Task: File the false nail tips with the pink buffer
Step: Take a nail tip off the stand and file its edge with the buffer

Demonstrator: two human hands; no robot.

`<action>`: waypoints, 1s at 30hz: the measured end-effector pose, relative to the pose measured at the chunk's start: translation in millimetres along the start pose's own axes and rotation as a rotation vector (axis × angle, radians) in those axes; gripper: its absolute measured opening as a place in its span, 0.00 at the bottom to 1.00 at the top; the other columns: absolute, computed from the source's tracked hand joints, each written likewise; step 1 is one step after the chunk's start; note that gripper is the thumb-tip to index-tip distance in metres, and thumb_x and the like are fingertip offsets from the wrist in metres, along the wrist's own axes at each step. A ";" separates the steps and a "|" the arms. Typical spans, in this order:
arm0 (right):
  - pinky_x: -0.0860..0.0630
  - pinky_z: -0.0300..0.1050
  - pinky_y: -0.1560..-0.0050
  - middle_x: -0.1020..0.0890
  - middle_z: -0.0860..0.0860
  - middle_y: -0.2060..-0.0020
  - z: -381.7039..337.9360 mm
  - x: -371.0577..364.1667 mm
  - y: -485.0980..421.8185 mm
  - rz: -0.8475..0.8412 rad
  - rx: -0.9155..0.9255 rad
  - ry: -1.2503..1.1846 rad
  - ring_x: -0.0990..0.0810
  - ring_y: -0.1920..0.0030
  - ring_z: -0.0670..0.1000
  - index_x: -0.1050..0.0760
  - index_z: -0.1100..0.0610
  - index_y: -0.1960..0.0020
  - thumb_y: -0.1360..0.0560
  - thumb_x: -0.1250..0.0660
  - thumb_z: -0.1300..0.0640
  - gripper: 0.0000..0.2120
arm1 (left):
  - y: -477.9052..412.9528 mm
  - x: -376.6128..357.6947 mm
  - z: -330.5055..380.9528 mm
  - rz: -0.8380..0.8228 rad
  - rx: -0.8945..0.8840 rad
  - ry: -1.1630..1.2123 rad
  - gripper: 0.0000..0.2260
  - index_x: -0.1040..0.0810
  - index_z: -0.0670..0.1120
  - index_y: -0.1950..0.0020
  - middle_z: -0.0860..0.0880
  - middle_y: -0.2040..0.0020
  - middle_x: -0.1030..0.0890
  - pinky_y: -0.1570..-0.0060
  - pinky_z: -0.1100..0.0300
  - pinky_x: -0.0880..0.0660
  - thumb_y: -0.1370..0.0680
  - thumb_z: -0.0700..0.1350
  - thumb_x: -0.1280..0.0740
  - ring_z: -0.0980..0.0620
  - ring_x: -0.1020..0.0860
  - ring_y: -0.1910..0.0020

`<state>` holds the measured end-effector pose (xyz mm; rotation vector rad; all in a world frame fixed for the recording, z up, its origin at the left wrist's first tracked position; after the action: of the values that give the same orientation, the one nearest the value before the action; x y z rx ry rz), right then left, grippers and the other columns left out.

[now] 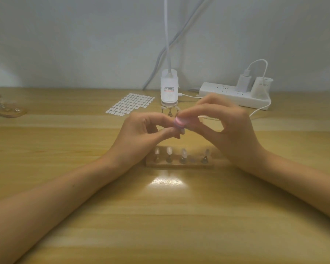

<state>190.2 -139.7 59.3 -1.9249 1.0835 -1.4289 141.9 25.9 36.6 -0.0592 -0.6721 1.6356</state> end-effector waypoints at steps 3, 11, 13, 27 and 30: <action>0.21 0.48 0.53 0.18 0.57 0.57 -8.5 -8.1 1.6 -0.047 0.085 0.004 0.18 0.56 0.53 0.15 0.61 0.47 0.26 0.25 0.63 0.08 | 0.0 0.0 -0.4 -0.005 0.004 0.013 0.01 0.13 0.50 0.55 0.48 0.58 0.13 0.58 0.34 0.26 0.25 0.46 0.25 0.29 0.21 0.60; 0.21 0.46 0.52 0.18 0.56 0.57 -7.3 -7.2 0.9 -0.042 0.061 0.016 0.18 0.56 0.51 0.15 0.60 0.46 0.25 0.25 0.61 0.09 | 0.3 -1.2 -1.4 -0.011 0.003 0.010 0.04 0.13 0.48 0.54 0.47 0.59 0.13 0.58 0.32 0.26 0.25 0.47 0.26 0.29 0.22 0.62; 0.22 0.46 0.52 0.18 0.55 0.56 0.9 0.9 -1.9 0.004 -0.010 0.022 0.19 0.55 0.48 0.16 0.58 0.46 0.25 0.26 0.60 0.08 | -0.3 -0.4 -1.2 -0.002 0.013 0.008 0.05 0.13 0.47 0.56 0.48 0.60 0.13 0.54 0.37 0.24 0.26 0.48 0.27 0.36 0.18 0.59; 0.25 0.42 0.49 0.16 0.51 0.53 9.5 5.3 -1.8 0.047 -0.082 -0.050 0.19 0.50 0.47 0.17 0.56 0.43 0.23 0.28 0.58 0.09 | 1.0 -3.4 3.9 -0.041 -0.044 0.050 0.05 0.15 0.39 0.52 0.45 0.61 0.15 0.66 0.76 0.30 0.24 0.39 0.28 0.66 0.23 0.71; 0.25 0.42 0.50 0.16 0.50 0.52 10.1 9.5 -1.5 0.091 -0.113 -0.060 0.19 0.50 0.48 0.18 0.54 0.44 0.23 0.28 0.56 0.08 | 1.2 -1.8 2.1 -0.024 -0.014 0.076 0.05 0.15 0.39 0.53 0.45 0.59 0.14 0.70 0.70 0.29 0.23 0.40 0.29 0.61 0.25 0.75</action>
<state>201.4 -147.3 62.3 -1.9565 1.2299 -1.2775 140.3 23.4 37.1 -0.1222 -0.6235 1.5978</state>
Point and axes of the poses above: each hand's wrist, its own y-axis away from the middle knuckle, its own x-axis out of the back of the hand, z = x × y, the point moved 5 cm from there along -y, towards the middle knuckle
